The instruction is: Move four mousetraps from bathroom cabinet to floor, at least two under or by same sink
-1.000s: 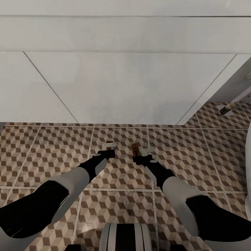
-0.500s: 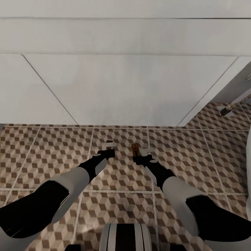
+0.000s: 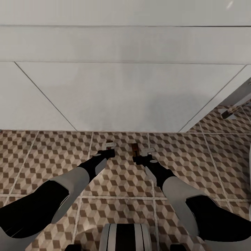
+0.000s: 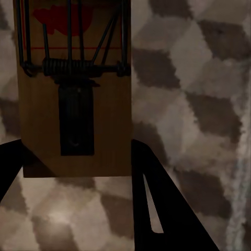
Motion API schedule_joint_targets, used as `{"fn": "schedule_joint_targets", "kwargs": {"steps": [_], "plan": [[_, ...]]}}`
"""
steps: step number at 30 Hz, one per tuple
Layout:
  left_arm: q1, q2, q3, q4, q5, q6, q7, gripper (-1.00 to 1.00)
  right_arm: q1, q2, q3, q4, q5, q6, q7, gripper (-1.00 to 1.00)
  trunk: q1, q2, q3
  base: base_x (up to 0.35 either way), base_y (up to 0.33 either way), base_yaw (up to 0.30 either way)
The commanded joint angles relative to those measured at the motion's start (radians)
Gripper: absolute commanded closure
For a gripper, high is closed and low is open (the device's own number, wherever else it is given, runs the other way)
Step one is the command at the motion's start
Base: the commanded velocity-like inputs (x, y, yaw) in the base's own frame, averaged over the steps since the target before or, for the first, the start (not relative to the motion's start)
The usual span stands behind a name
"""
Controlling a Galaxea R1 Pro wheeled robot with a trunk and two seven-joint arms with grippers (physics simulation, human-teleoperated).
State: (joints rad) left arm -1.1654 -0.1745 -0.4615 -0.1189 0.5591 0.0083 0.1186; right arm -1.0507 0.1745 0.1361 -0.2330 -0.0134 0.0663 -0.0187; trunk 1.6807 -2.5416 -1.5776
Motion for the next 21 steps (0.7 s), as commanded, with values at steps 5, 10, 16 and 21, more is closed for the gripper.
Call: {"fn": "schedule_joint_targets", "kwargs": {"steps": [5, 10, 16, 21], "plan": [[0.0, 0.0, -0.008, -0.001, 0.005, -0.006, 0.002, 1.0, 0.0, 0.0, 0.003, -0.002, -0.003, 0.005, -0.001, 1.0, 0.0, 0.0, -0.001, 0.005, 0.0, 0.0], [0.0, 0.0, -0.008, -0.001, 0.005, -0.029, 0.003, 1.0, 0.0, 0.0, 0.003, -0.002, -0.003, 0.004, 0.004, 1.0, 0.0, 0.0, -0.001, 0.001, 0.0, 0.0], [0.0, 0.0, -0.008, -0.001, 0.005, -0.036, 0.003, 1.0, 0.0, 0.0, 0.003, -0.002, -0.003, 0.003, 0.006, 1.0, 0.0, 0.0, -0.001, 0.0, 0.0, 0.0], [0.0, 0.0, -0.009, -0.001, 0.005, -0.037, 0.003, 1.0, 0.0, 0.0, 0.003, -0.002, -0.003, 0.003, 0.006, 1.0, 0.0, 0.0, -0.001, 0.0, 0.0, 0.0]]}}
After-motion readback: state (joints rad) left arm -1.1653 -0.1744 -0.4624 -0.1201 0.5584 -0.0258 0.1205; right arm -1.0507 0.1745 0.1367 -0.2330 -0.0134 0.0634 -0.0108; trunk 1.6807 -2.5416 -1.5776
